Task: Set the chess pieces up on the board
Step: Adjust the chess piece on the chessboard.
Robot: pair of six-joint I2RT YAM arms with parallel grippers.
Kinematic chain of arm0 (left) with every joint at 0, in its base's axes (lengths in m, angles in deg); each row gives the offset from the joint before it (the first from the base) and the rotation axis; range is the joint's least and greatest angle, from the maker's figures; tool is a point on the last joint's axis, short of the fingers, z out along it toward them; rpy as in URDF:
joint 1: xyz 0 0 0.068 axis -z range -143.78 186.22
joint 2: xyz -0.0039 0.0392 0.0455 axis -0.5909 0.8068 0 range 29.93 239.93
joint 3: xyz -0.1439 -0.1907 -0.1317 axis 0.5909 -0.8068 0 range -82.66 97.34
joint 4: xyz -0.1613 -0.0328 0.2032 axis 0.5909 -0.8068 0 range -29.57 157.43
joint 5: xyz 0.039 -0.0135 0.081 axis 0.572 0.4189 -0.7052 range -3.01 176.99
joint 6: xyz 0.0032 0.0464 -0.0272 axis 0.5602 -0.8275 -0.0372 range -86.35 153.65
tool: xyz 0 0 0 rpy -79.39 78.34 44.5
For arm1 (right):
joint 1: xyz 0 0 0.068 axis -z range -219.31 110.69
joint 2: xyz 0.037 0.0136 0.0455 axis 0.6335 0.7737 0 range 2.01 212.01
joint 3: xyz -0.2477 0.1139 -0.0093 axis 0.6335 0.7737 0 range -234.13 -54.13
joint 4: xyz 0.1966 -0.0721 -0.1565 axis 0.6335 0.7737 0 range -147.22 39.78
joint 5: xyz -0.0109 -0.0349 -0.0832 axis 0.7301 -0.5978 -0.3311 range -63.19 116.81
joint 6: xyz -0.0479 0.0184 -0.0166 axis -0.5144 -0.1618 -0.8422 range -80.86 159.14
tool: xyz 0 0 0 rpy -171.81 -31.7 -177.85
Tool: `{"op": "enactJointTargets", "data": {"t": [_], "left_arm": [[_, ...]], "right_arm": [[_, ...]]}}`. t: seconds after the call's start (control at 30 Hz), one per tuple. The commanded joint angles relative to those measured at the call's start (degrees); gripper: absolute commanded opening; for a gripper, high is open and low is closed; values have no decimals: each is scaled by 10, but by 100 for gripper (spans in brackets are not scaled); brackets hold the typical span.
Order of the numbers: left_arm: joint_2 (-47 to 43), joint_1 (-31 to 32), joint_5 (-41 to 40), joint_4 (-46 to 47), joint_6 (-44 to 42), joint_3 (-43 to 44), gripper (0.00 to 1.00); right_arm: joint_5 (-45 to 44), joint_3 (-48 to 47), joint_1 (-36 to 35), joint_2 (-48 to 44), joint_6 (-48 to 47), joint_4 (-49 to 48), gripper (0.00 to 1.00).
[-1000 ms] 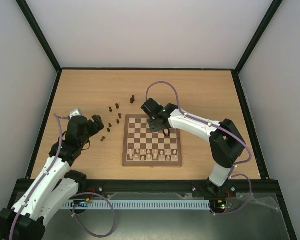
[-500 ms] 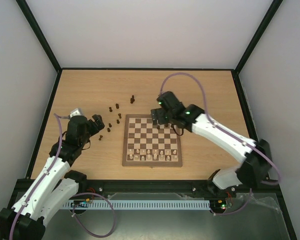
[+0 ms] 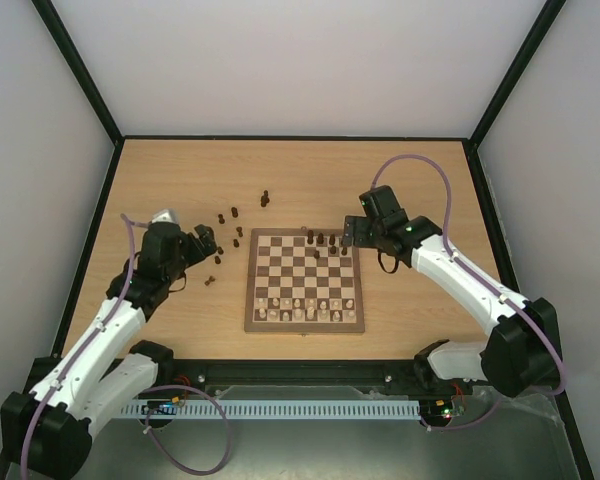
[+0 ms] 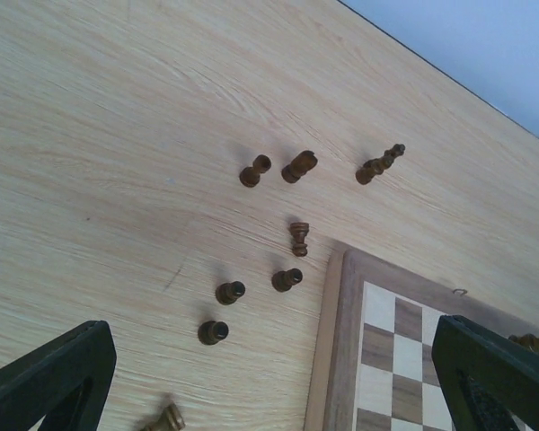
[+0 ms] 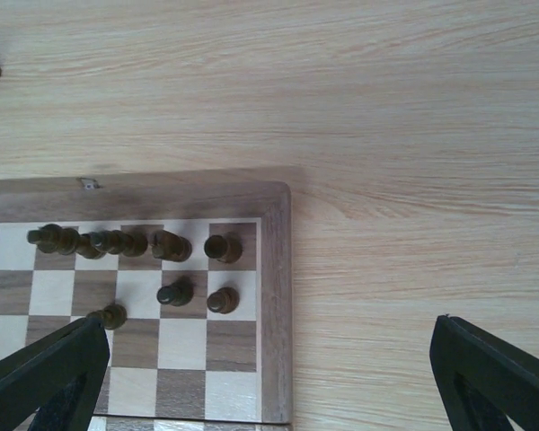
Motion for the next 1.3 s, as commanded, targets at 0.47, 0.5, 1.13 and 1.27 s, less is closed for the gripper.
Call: {"op": "enactJointTargets", "data": {"t": [0.47, 0.5, 1.13, 1.27], "left_arm": [[170, -3, 83, 125, -11, 18, 99], [173, -2, 84, 128, -11, 18, 99], [1, -2, 58, 41, -11, -8, 100], [-40, -3, 51, 14, -13, -8, 100]], "right_arm": [[83, 29, 5, 48, -2, -78, 99], [89, 29, 6, 51, -3, -80, 99], [100, -67, -90, 131, -31, 10, 38], [77, -97, -99, 164, -34, 36, 35]]}}
